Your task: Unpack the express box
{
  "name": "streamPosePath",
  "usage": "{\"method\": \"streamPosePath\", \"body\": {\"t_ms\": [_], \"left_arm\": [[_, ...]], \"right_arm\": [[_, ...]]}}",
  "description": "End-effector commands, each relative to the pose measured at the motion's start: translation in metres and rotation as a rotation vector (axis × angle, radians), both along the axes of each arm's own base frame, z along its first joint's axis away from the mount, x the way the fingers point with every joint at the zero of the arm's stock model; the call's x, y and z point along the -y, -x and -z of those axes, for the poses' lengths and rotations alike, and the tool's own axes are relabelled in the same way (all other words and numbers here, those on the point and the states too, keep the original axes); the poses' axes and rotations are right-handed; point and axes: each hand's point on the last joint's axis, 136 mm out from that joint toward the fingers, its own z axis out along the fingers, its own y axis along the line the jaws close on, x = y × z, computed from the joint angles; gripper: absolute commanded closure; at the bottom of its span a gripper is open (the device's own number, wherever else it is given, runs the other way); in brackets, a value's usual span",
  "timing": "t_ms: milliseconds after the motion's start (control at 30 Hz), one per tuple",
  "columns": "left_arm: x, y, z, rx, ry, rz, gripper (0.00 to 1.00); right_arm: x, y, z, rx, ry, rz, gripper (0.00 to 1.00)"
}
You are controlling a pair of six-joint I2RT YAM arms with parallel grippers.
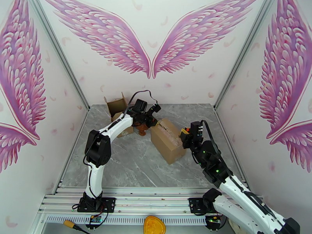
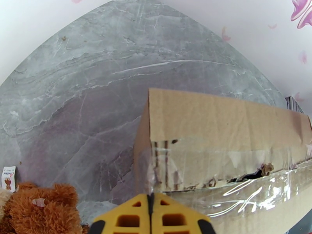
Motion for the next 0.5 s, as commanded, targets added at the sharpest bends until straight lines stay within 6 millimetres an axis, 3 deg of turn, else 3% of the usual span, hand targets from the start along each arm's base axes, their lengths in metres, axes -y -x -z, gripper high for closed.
{"method": "streamPosePath", "body": {"t_ms": [0, 267, 467], "left_arm": [[-0.025, -0.003, 0.02, -0.026, -0.113, -0.061, 1.0], [-0.02, 0.0, 0.018, -0.013, -0.119, -0.05, 1.0], [-0.018, -0.002, 0.014, 0.004, -0.12, -0.055, 1.0]], "right_arm": [[-0.011, 0.001, 0.007, -0.017, -0.011, -0.061, 1.0], [-0.014, 0.002, 0.007, -0.021, -0.021, -0.078, 1.0], [-0.016, 0.004, 0.019, -0.066, -0.038, -0.089, 1.0]]}}
